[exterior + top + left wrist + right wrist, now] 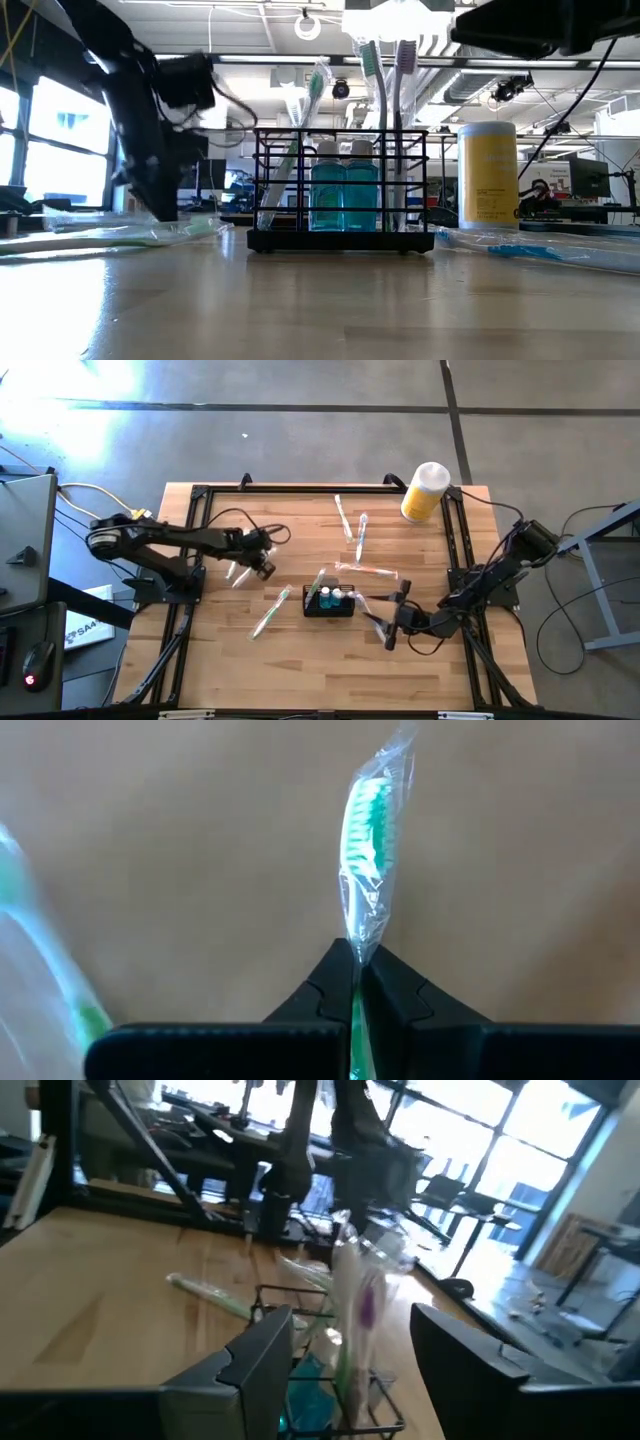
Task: Pick & Place toothbrushing station
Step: Put the green toothbrush into the wire organizer
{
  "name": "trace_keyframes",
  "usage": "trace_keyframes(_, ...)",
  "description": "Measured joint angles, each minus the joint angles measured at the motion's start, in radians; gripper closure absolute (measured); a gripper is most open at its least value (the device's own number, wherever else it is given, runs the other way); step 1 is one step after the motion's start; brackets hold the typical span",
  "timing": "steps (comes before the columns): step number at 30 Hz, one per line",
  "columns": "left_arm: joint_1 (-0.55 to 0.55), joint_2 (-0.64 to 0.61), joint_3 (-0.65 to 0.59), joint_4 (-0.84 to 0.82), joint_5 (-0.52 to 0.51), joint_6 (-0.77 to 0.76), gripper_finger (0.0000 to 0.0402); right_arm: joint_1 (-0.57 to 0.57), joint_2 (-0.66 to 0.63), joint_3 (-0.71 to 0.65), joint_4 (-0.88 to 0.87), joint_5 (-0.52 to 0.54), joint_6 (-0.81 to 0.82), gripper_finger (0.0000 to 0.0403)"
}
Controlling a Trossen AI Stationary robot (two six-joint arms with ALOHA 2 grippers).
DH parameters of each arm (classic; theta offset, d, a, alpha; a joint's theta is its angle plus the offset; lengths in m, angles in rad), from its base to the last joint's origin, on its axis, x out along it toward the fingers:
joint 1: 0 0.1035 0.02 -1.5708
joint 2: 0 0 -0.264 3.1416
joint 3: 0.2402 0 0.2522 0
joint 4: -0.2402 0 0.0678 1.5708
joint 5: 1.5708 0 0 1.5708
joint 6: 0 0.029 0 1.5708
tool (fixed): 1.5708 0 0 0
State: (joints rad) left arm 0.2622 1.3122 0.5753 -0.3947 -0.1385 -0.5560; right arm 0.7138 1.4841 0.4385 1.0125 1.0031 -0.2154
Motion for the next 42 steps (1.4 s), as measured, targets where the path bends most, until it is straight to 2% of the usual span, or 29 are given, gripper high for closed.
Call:
trace_keyframes(6,-0.123,-0.170,0.086,-0.055,-0.036,0.000,0.0401,0.037,0.000,0.000,0.047,0.118,-0.079,0.0209)
trace_keyframes(9,-0.205,-0.259,0.131,-0.043,-0.084,0.010,0.0400,0.039,0.000,0.000,0.059,0.128,-0.096,0.0209)
trace_keyframes(13,-0.328,-0.371,0.148,-0.003,-0.198,0.023,0.0399,0.039,0.000,0.000,0.078,0.123,-0.110,0.0209)
trace_keyframes(16,-0.426,-0.440,0.104,0.174,-0.253,0.108,0.0399,0.039,0.000,0.000,0.078,0.122,-0.128,0.0209)
trace_keyframes(20,-0.534,-0.460,-0.062,0.650,-0.249,0.295,0.0399,0.039,0.000,0.000,0.078,0.121,-0.130,0.0209)
trace_keyframes(25,-0.585,-0.407,-0.264,1.278,-0.188,0.442,0.0400,0.039,0.000,0.000,0.088,0.121,-0.158,0.0209)
trace_keyframes(29,-0.583,-0.277,-0.345,1.607,-0.156,0.500,0.0401,0.039,0.000,0.000,0.108,0.120,-0.158,0.0209)
trace_keyframes(36,-0.583,0.005,-0.279,1.867,-0.136,0.604,0.0401,0.039,0.000,0.000,0.111,0.095,-0.093,0.0209)
trace_keyframes(42,-0.546,0.075,-0.231,1.880,-0.161,0.637,0.0401,0.039,0.000,0.000,0.115,0.050,-0.068,0.0209)
